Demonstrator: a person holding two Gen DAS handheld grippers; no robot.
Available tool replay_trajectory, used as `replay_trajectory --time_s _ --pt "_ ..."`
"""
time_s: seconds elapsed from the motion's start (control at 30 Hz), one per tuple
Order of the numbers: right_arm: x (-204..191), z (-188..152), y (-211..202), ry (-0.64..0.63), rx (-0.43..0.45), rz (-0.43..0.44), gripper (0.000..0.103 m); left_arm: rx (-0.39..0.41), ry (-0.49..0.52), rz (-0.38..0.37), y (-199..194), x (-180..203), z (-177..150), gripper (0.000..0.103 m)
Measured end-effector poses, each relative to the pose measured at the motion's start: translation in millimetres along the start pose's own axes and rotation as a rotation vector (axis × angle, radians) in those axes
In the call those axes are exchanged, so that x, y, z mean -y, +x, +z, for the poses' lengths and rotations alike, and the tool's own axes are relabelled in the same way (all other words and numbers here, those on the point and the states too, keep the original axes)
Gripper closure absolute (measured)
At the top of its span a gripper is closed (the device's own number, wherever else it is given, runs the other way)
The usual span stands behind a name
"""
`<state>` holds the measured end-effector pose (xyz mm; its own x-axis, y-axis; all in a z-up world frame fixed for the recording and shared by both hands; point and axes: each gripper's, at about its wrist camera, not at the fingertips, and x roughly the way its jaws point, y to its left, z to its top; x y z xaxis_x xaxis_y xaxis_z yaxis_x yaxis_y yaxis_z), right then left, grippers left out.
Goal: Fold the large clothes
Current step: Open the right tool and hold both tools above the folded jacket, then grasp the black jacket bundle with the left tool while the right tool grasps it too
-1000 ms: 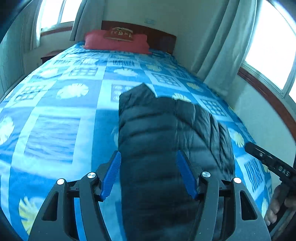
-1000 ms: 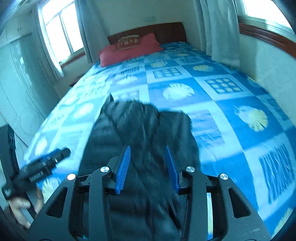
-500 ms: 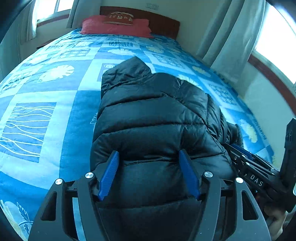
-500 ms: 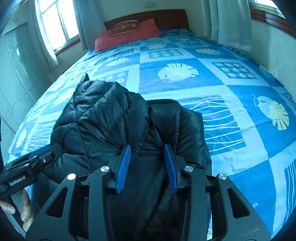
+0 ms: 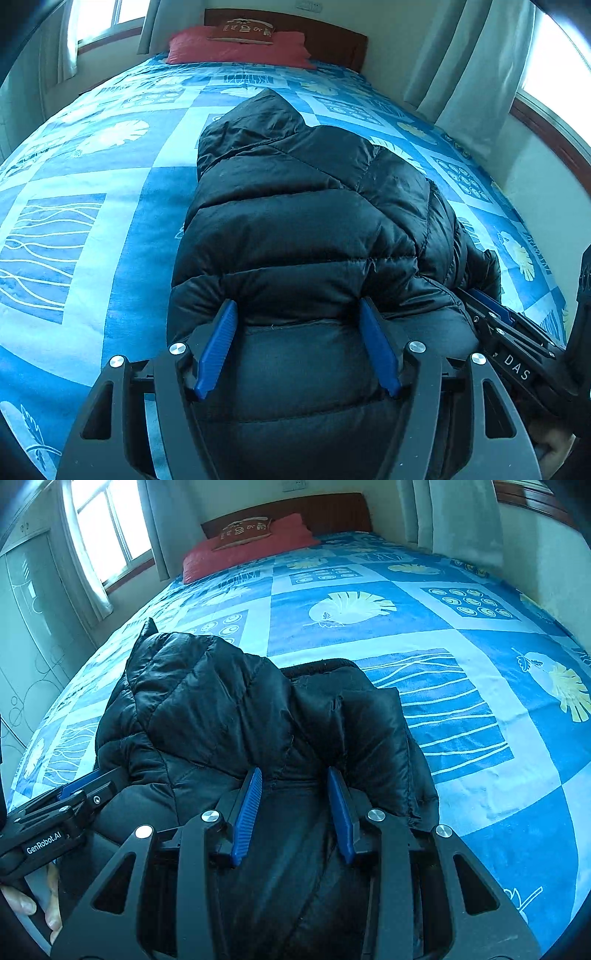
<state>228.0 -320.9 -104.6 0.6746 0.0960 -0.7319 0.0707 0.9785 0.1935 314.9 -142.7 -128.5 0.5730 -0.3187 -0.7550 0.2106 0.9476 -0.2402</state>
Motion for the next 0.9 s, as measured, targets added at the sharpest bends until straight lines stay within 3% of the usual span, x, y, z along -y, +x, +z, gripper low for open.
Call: replay_trajectory --time_s 0.4,0.63,0.73,0.8,0.9 --pt "-1.8 -0.1 -1.2 -0.006 0.019 -0.012 0.068 0.013 0.01 0.019 1.1 3.3 -1.5 0.037" --pt "-5.4 2.1 -26.8 -0.003 0.05 -0.008 0.064 0.053 -0.016 -0.012 -26.6 -2.4 -0.8 0.037" --pt "-5.1 -1.5 -43.9 0.02 0.07 -0.001 0.06 0.046 -0.063 -0.023 -37.7 -10.0 0.2 0.037" --pt "-4.1 -2.6 -54.6 0.028 0.085 -0.002 0.052 0.047 -0.124 -0.04 -46.9 -19.4 0.6 0.037" --pt "3.8 -4.9 -66.6 0.066 0.098 0.0 0.049 0.071 -0.244 -0.05 -60.2 -38.9 -6.3 0.037"
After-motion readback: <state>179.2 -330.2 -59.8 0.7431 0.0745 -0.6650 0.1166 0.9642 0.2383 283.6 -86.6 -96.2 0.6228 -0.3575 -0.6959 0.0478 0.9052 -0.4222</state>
